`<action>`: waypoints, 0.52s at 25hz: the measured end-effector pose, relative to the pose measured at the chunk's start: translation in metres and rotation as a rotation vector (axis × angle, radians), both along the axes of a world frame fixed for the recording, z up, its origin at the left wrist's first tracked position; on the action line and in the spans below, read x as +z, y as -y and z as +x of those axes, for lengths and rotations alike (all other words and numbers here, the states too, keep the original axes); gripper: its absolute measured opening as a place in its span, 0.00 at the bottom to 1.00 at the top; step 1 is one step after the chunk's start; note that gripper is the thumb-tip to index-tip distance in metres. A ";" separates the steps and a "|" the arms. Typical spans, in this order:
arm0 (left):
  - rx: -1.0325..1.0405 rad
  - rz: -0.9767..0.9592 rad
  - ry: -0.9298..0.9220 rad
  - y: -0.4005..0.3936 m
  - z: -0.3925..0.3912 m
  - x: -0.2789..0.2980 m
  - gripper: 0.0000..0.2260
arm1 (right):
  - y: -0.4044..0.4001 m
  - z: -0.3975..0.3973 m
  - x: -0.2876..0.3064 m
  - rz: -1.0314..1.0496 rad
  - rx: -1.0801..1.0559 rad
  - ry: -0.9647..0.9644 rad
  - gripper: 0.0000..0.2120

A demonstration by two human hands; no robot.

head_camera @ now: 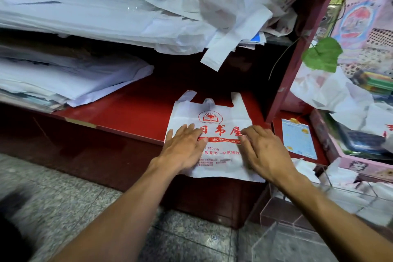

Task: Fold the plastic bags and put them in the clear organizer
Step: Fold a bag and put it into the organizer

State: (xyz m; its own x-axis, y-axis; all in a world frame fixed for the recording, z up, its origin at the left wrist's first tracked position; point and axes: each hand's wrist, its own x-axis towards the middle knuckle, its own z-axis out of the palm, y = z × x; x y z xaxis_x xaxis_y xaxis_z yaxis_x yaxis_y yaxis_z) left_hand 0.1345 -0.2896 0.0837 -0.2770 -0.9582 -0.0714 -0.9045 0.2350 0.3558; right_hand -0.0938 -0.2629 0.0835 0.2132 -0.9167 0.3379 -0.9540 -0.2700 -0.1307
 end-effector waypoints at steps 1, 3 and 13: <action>0.013 0.022 0.006 0.001 -0.003 0.000 0.24 | -0.009 -0.004 0.001 0.006 0.017 0.006 0.22; 0.043 -0.033 0.083 0.002 -0.010 0.000 0.24 | -0.028 -0.013 0.005 0.071 0.073 -0.057 0.24; -0.271 -0.062 -0.061 -0.014 -0.001 0.009 0.33 | -0.043 -0.015 -0.005 0.005 0.031 -0.226 0.21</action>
State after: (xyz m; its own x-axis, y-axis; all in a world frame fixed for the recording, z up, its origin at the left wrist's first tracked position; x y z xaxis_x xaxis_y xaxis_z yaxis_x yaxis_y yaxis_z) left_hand 0.1339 -0.2754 0.0931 -0.5257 -0.8506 0.0094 -0.7830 0.4882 0.3855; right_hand -0.1086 -0.2197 0.0789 0.3107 -0.9101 0.2742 -0.9505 -0.2990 0.0845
